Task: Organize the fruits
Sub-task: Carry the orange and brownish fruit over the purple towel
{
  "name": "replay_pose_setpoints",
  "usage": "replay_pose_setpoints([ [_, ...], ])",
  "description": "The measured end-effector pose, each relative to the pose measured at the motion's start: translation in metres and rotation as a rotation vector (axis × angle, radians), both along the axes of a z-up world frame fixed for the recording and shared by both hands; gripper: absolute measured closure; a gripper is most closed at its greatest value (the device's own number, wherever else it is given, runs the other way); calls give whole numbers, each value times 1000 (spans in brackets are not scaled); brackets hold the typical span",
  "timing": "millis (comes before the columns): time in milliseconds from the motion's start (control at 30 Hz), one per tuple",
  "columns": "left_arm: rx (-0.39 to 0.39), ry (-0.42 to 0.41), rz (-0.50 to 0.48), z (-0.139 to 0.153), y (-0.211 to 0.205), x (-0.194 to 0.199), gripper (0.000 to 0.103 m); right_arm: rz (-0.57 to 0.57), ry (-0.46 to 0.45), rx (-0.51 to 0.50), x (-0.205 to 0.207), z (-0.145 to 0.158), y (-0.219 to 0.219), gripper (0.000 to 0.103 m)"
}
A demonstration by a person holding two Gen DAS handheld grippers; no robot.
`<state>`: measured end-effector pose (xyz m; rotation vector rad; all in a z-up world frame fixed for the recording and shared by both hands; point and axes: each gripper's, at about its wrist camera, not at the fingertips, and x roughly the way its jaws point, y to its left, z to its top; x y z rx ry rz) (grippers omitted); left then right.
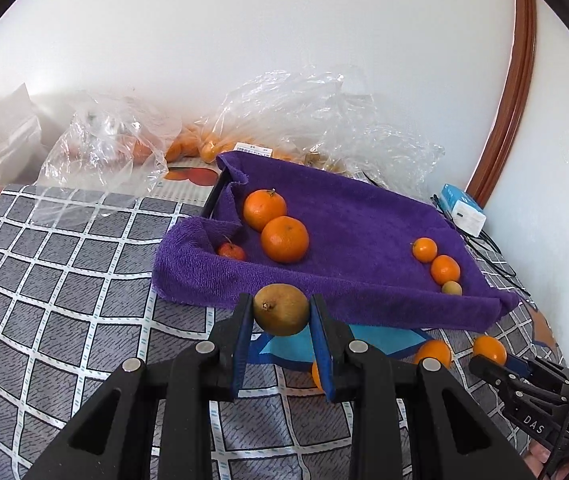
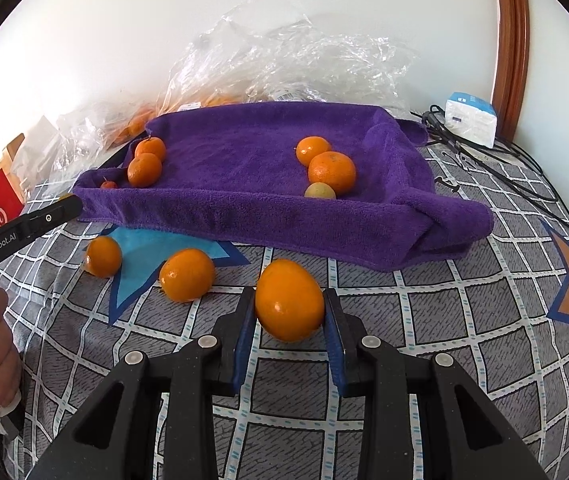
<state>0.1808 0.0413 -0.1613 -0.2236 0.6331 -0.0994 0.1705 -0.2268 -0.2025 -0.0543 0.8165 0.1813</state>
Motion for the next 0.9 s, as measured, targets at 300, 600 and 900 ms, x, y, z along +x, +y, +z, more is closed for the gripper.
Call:
replay_pose_setpoints([
  [300, 32, -38, 48, 6, 1, -5, 76, -4, 31, 4, 3, 2, 3, 71],
  [600, 55, -25, 63, 48, 1, 3, 76, -29, -41, 0, 18, 43, 3, 71],
  [900, 1, -44, 55, 60, -16, 49, 76, -73, -120, 26, 68, 68, -1, 71],
])
